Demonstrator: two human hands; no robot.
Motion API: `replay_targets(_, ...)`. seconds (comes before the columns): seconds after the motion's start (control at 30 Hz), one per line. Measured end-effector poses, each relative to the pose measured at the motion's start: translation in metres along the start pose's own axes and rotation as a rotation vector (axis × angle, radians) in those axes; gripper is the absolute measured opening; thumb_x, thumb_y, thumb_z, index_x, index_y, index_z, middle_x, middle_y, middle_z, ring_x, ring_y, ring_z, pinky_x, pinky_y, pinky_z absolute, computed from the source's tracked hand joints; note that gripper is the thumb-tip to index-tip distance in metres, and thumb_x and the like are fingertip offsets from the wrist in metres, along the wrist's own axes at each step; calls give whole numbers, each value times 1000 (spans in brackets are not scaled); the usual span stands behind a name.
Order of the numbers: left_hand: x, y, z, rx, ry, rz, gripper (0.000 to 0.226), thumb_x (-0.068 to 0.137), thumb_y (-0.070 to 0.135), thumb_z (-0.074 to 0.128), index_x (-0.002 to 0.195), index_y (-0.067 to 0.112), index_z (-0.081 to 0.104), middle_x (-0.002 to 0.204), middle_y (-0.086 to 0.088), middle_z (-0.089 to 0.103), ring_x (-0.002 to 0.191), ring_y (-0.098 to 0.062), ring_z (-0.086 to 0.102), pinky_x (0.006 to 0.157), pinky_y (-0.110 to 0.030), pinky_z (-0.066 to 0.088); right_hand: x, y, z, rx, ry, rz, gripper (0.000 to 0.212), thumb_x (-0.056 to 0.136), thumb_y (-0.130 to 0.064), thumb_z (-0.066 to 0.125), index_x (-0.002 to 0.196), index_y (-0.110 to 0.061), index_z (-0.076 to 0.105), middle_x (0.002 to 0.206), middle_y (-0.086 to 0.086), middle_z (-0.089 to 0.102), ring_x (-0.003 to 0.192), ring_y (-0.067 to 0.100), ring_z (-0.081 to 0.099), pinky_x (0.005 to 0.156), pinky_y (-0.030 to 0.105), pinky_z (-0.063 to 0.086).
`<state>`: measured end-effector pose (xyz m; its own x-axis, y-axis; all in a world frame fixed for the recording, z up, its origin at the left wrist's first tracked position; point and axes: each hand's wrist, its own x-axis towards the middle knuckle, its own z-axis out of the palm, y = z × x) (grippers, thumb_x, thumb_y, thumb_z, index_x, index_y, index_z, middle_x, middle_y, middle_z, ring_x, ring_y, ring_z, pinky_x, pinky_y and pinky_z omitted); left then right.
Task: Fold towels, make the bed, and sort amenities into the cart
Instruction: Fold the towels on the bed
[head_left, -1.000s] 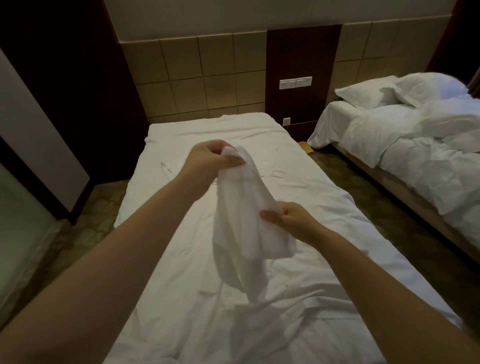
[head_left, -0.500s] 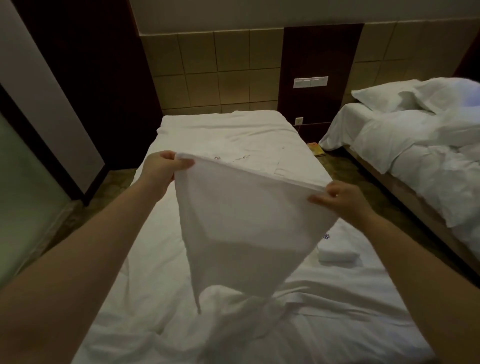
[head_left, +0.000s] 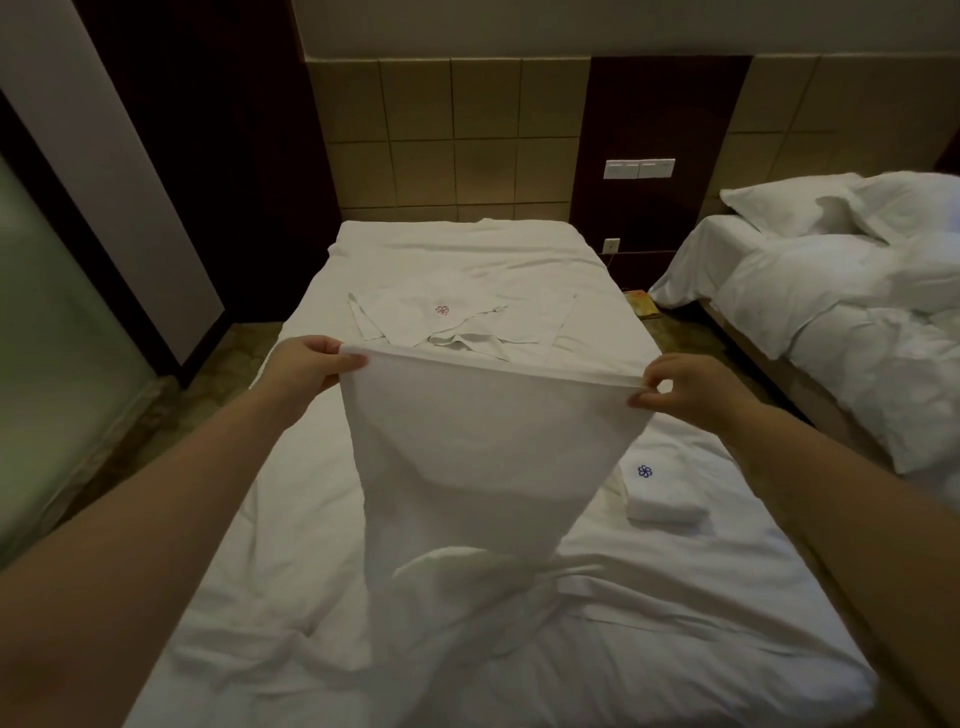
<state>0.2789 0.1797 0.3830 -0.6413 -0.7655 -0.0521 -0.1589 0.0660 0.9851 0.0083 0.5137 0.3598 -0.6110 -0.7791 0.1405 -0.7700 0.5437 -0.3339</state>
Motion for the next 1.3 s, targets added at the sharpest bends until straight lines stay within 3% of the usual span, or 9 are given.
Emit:
replay_targets(0.13,-5,-2,-10,-33,-3,-19,10,83,-1,66,78,1,58,76,-6,61,75,-17,61,59,-14,54,-7,-6,-6,73,65,-100,23,77,-29,76,67,-13,62,90,2,65,85,23,59,81,45,52)
replay_targets(0.27,-5,-5,-15,-80,69,-16,10,84,-1,65,80,2,57,83,-8,58,78,-20,59,64,-18,55,-22,-24,-8,-94,4,-310,19,76,-32,77,68,-20,65,111,-4,66,109,16,53,91,39,50)
replay_targets(0.43,-8,-15,-9,25,98,-5,15,84,-1,66,76,6,56,82,-8,57,79,-21,57,78,-28,52,-26,-11,7,-301,-185,-101,20,87,-48,61,92,-28,66,116,-14,57,114,13,48,93,34,45)
replay_targets(0.57,-8,-20,-4,3,133,-22,18,84,-2,66,74,8,54,80,-8,54,79,-22,55,79,-31,52,-25,-14,17,98,10,159,19,82,-30,72,76,-14,62,82,3,63,81,18,55,72,29,44)
replay_targets(0.7,-16,-16,-9,-60,125,-40,20,82,-6,66,73,6,52,79,-8,54,76,-21,56,76,-27,52,-28,-28,9,308,84,252,22,80,-21,75,69,-10,59,69,3,55,67,17,48,62,29,40)
replay_targets(0.87,-27,-5,-18,-91,115,-14,21,80,-4,68,72,6,51,80,-8,55,79,-24,57,75,-29,53,-26,-33,-7,556,110,331,19,80,-12,74,74,-8,56,78,10,58,72,19,53,67,28,48)
replay_targets(1.0,-35,-1,-26,-82,82,29,28,82,-4,66,70,10,45,73,-6,51,70,-19,57,64,-23,55,-26,-33,-26,906,-71,392,11,84,-1,65,88,-8,57,94,14,60,84,23,61,61,21,58)
replay_targets(1.13,-18,10,-28,-209,-44,3,29,83,-10,60,78,15,46,61,4,63,60,-10,65,59,-22,57,-8,-33,-27,1137,-24,402,21,89,2,50,95,-17,57,93,7,52,80,19,53,62,26,50)
replay_targets(1.3,36,4,-22,-311,-118,-161,21,84,-7,59,91,13,57,82,-4,68,78,-18,67,66,-25,59,46,-30,-9,1157,115,420,22,91,1,50,92,-20,55,83,3,49,76,16,48,67,26,41)
